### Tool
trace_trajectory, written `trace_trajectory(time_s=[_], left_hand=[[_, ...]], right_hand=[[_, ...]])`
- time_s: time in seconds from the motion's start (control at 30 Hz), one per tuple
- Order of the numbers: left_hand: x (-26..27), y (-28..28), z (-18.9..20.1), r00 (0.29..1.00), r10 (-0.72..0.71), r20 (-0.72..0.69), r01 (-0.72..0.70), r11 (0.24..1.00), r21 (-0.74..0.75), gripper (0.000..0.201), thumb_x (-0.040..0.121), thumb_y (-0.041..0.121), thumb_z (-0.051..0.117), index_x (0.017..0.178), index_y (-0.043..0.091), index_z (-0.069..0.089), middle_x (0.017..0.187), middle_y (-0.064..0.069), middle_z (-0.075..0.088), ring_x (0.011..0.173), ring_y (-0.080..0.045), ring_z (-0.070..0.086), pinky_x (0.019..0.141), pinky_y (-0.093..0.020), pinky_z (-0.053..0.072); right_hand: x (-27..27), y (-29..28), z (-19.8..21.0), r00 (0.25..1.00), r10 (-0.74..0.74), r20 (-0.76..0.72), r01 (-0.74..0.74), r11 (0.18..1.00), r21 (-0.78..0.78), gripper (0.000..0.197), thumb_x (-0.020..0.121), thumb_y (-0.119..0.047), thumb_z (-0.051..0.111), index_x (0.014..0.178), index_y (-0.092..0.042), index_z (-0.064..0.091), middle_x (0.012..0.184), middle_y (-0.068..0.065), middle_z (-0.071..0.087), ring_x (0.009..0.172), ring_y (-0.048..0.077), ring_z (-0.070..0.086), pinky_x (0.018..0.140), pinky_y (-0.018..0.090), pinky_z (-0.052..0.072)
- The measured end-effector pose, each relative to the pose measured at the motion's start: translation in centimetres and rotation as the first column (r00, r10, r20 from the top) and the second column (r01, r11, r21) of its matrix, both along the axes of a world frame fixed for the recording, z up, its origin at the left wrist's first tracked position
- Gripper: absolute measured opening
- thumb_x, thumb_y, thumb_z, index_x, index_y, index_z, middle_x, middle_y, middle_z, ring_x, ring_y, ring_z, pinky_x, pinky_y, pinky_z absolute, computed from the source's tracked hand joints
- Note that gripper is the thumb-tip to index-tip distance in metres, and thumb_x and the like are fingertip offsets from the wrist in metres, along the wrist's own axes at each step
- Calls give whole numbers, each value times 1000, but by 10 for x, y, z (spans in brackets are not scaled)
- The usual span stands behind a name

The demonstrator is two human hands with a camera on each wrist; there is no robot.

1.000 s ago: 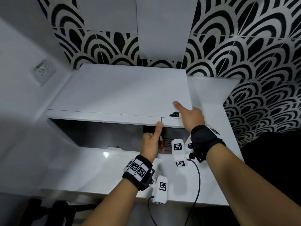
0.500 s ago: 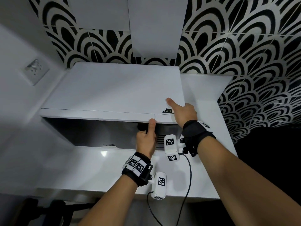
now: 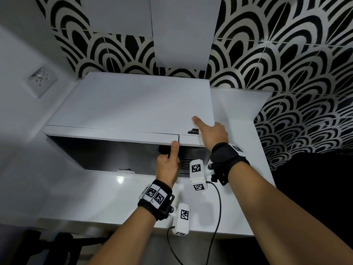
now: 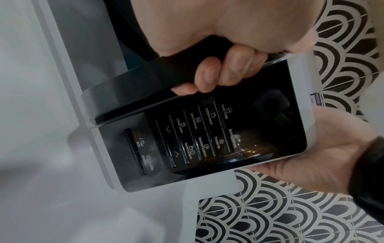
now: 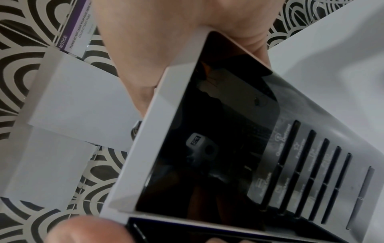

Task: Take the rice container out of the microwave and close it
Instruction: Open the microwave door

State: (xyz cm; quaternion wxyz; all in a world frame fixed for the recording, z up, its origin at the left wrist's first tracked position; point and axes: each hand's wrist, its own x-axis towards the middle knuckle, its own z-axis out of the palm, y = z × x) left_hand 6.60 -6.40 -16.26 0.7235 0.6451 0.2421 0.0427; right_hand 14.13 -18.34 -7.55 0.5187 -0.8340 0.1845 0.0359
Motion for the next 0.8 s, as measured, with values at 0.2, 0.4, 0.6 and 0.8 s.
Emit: trace_trajectory(time_s=[0.2, 0.4, 0.6, 0.8], left_hand=[[-19, 5, -1, 1000, -28, 14, 27, 998, 58, 72, 84, 74, 56, 39, 25, 29, 36, 5, 31, 44, -18, 30, 52, -30, 29], [-94, 22, 1, 994, -108, 9, 106, 988, 115, 71, 99, 51, 54, 43, 18, 24, 36, 6, 26, 32, -7, 24, 40, -16, 25], [-136, 42, 0, 985, -172, 5, 169, 971, 171, 79, 75, 78, 47, 30, 13, 46, 34, -11, 45, 39, -23, 49, 59, -31, 50], [-202, 73, -8, 995, -10, 96, -15, 966, 257, 86, 60, 97, 56, 30, 17, 46, 33, -4, 51, 39, -18, 54, 54, -26, 45]], right_hand=[[4, -1, -6, 1000, -3, -9, 3, 1000, 1, 93, 71, -73, 64, 133, -4, 53, 133, 10, 60, 127, 32, 52, 104, 41, 43], [4, -2, -8, 1000, 6, -6, -6, 1000, 13, 100, 60, -79, 63, 129, -7, 58, 131, 11, 63, 122, 33, 56, 105, 44, 44], [3, -2, -6, 1000, 5, -18, -5, 1000, 27, 98, 70, -73, 65, 137, -4, 49, 140, 14, 56, 127, 34, 52, 105, 39, 42], [-5, 0, 1, 1000, 16, 2, -16, 1000, 12, 94, 74, -72, 63, 137, -4, 48, 140, 15, 54, 128, 35, 51, 102, 38, 40]])
